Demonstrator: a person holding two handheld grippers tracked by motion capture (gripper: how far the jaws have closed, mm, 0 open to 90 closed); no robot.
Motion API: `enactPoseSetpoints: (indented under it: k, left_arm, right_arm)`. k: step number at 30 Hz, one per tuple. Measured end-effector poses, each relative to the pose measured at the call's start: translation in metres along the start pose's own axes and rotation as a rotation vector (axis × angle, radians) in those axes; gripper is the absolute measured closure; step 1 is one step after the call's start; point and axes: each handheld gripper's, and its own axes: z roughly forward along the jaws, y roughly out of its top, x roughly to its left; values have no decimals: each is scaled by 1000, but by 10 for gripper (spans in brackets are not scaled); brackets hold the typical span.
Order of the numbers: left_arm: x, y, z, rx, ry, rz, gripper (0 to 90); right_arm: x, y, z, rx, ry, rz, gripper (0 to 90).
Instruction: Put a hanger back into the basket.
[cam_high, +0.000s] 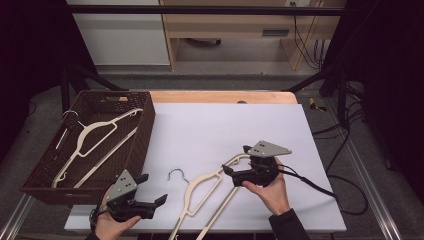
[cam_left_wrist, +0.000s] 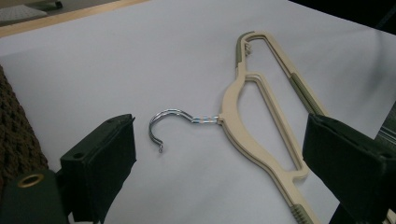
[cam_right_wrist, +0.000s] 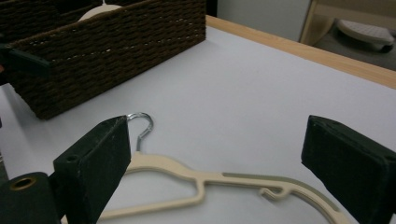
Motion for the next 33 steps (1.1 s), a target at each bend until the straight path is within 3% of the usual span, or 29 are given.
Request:
enactPoseSetpoints:
  k: [8, 21, 24, 33]
  left_arm:
    - [-4, -4, 1, 19, -8, 10, 98]
    - [-10, -16, 0, 57, -55, 24, 158]
    - [-9, -17, 0, 54, -59, 17, 160]
    - [-8, -19, 5, 77, -65, 17, 160]
  right_arm:
    - [24, 7, 38, 59, 43, -18, 101]
    - [43, 6, 88, 159, 129, -22, 263]
    - [46, 4, 98, 190, 116, -34, 288]
    - [57, -6, 131, 283, 143, -31, 451]
